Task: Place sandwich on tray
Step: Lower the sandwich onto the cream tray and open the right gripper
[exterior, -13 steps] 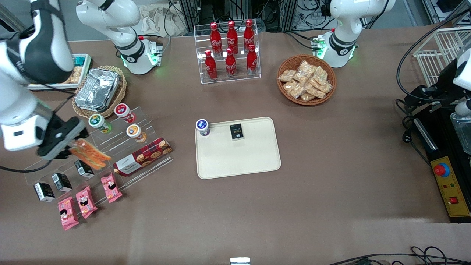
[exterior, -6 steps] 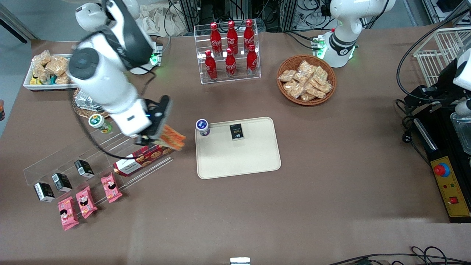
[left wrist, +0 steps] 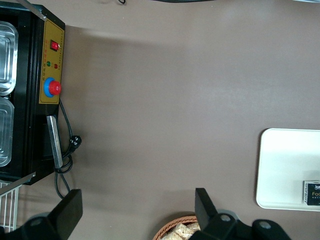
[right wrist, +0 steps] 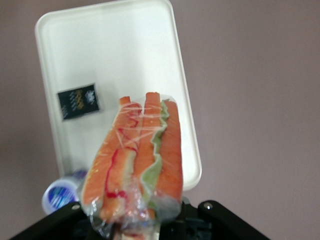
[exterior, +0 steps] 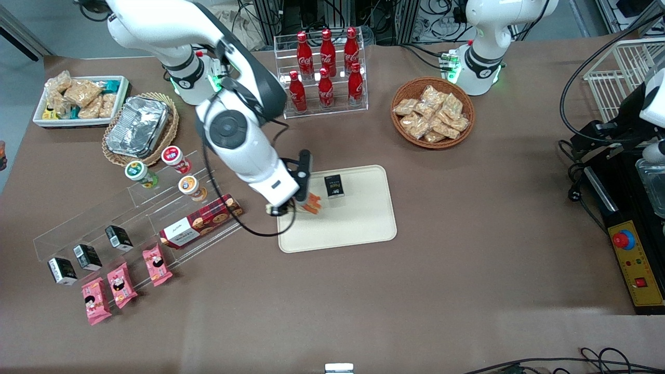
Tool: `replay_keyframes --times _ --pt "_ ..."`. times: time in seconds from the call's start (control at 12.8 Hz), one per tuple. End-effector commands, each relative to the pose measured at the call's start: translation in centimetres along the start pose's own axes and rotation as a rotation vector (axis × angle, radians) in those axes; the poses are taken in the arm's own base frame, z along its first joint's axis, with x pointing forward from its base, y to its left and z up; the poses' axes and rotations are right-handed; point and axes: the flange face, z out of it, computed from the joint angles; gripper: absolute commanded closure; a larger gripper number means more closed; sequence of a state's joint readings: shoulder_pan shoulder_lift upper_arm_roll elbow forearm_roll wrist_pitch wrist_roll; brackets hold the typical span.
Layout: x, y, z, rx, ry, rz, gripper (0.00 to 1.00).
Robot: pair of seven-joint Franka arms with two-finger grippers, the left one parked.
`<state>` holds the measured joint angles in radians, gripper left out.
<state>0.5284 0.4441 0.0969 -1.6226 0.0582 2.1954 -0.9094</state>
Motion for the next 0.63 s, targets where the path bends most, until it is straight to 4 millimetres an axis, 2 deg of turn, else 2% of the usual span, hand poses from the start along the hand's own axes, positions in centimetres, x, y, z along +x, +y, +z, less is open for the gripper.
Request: replay_keyframes --times 0.0,0.08,0.31,0.55 --pt "2.8 0.3 4.0 -0.038 0.056 -0.042 0.95" --pt "3.2 0.1 5.6 -0.044 0.064 -0.047 0.95" --pt "5.8 -2.1 11.3 -0.076 0.092 -0.092 0.95" --pt "5.4 -2.2 15.6 -0.11 0.107 -0.097 0.95"
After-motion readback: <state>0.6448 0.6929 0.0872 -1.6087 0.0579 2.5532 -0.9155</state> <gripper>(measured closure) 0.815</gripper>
